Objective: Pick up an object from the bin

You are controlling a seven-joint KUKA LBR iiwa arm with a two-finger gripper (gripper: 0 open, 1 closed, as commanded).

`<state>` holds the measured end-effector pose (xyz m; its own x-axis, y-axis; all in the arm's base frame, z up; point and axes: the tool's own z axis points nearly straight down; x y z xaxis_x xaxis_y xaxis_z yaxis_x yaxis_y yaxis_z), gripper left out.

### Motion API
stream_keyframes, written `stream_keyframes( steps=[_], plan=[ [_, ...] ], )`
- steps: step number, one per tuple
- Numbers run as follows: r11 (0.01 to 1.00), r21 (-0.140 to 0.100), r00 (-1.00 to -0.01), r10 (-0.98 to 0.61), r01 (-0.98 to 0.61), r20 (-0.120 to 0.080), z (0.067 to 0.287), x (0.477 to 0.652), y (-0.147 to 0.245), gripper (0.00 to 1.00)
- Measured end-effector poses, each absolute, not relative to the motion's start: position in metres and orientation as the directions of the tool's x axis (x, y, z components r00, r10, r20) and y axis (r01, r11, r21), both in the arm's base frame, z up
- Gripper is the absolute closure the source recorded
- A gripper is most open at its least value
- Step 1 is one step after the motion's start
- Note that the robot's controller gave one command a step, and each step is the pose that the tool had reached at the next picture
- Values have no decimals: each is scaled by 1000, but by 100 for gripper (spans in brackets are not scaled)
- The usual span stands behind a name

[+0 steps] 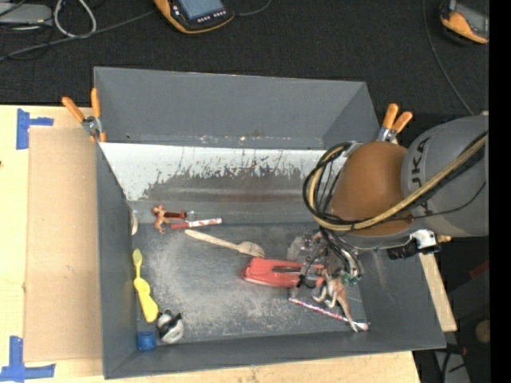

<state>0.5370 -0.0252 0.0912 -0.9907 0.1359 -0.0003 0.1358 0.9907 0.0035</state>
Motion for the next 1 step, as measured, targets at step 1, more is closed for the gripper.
stream_keyframes(
  steps=[1],
  plan=[
    [996, 1, -996, 94, 94, 7, 184, 548, -20, 100]
  ],
)
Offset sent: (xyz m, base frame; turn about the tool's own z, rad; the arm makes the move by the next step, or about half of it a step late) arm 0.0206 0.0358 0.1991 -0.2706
